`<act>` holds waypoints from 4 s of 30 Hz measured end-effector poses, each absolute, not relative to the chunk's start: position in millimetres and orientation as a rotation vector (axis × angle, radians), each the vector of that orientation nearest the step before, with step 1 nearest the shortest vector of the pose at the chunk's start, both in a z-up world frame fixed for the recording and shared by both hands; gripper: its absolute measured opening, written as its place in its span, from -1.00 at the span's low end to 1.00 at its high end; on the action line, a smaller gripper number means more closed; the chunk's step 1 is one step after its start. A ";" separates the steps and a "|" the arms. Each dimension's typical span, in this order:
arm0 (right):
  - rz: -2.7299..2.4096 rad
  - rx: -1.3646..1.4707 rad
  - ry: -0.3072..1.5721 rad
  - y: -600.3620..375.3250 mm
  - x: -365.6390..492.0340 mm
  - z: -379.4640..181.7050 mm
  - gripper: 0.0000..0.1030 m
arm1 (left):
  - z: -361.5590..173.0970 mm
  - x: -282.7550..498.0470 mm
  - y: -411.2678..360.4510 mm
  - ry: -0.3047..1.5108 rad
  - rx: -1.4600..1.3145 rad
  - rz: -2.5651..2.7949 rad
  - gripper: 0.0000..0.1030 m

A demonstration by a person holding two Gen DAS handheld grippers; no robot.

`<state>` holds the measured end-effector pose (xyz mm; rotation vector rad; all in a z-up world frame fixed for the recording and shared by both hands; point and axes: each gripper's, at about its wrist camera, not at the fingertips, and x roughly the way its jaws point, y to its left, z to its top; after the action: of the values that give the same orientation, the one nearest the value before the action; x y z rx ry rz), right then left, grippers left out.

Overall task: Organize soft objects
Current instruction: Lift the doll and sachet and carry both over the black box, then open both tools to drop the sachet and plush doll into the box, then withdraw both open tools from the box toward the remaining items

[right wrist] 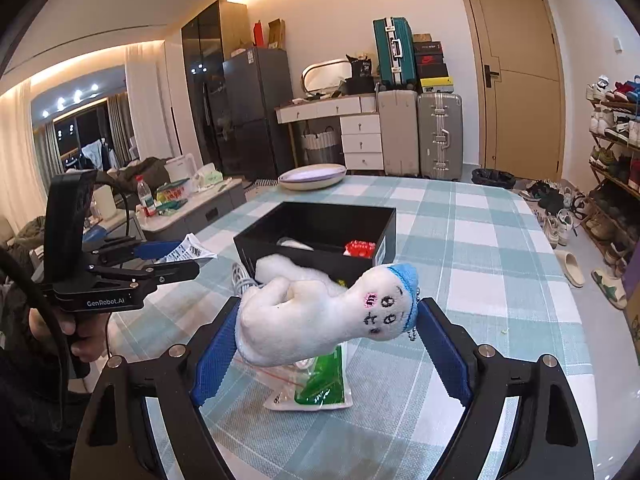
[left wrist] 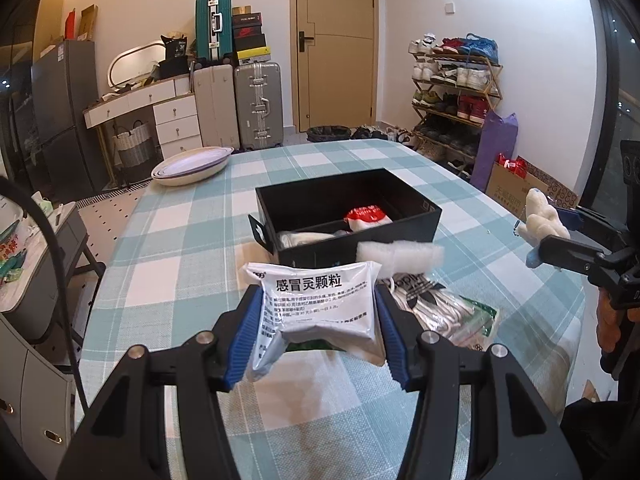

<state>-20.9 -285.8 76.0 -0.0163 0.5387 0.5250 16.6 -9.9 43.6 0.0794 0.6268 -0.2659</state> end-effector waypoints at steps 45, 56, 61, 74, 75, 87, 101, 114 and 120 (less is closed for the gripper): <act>0.559 -0.074 0.520 -262.3 53.0 92.3 0.70 | 68.1 93.9 -31.4 0.589 0.075 -0.271 0.07; 0.555 -0.149 0.546 -238.4 80.9 81.7 0.70 | 60.4 113.3 -35.5 0.602 0.061 -0.285 0.07; 0.553 -0.156 0.557 -234.2 96.1 75.2 0.70 | 53.9 121.2 -37.9 0.614 0.060 -0.281 0.07; 0.549 -0.245 0.586 -214.4 124.3 57.0 0.70 | 40.9 140.1 -48.2 0.626 0.099 -0.263 0.08; 0.542 -0.261 0.587 -212.6 126.0 55.5 0.70 | 39.9 141.2 -48.5 0.631 0.101 -0.261 0.08; 0.537 -0.304 0.612 -204.5 135.1 44.9 0.84 | 32.9 149.9 -47.0 0.648 0.101 -0.258 0.17; 0.453 -0.128 0.629 -246.8 89.5 65.2 0.99 | 51.2 115.2 -33.5 0.608 0.066 -0.241 1.00; 0.431 -0.063 0.750 -262.2 53.8 51.7 0.99 | 42.0 71.4 -23.0 0.618 0.103 -0.208 1.00; 0.438 -0.055 0.758 -261.3 49.3 51.9 0.99 | 34.7 58.9 -17.4 0.632 0.144 -0.207 1.00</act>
<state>49.3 -261.3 51.9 -0.0553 0.7584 0.4381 58.9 -17.4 34.7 0.1440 0.6321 -0.2072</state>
